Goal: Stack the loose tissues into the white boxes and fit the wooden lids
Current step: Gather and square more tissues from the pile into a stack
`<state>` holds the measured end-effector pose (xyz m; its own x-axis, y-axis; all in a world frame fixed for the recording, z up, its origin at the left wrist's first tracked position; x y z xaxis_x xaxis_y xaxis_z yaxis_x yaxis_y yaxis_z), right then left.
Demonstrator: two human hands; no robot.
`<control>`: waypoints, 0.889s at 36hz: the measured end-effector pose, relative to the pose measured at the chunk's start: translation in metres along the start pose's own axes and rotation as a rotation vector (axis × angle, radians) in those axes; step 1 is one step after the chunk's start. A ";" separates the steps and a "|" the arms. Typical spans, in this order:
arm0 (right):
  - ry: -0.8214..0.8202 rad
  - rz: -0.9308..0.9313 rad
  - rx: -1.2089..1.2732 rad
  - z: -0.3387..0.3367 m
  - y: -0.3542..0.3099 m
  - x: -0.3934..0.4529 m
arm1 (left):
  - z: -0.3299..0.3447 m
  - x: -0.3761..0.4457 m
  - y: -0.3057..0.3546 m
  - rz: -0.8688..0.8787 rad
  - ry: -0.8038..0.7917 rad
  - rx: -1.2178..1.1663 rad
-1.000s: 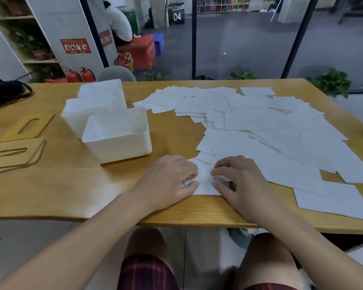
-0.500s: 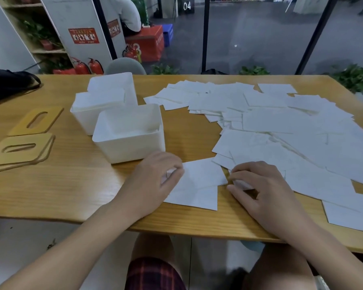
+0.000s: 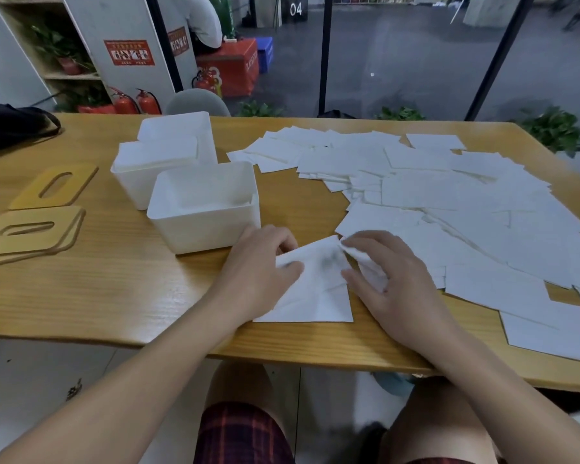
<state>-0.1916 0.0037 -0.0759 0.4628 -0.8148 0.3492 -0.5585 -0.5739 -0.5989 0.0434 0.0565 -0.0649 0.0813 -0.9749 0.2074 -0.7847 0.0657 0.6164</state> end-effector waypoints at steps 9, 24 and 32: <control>-0.025 -0.014 0.122 -0.013 -0.016 0.033 | -0.024 -0.006 0.005 0.145 0.083 -0.364; -0.077 0.241 0.270 0.025 0.008 0.017 | -0.007 -0.039 -0.030 -0.028 0.053 -0.122; -0.032 0.119 0.054 0.019 0.002 0.013 | -0.011 -0.040 -0.027 -0.001 0.089 0.301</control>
<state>-0.1734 -0.0063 -0.0860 0.4172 -0.8735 0.2509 -0.5732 -0.4672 -0.6732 0.0683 0.0960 -0.0819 0.1254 -0.9515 0.2809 -0.9301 -0.0143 0.3669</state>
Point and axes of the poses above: each hand's wrist, its own x-axis towards the middle knuckle, its own z-axis out of the palm, y = z × x, the point moved 3 cm from there along x, towards the middle knuckle, and after that the axes turned 3 degrees about z, right-handed, at the moved point
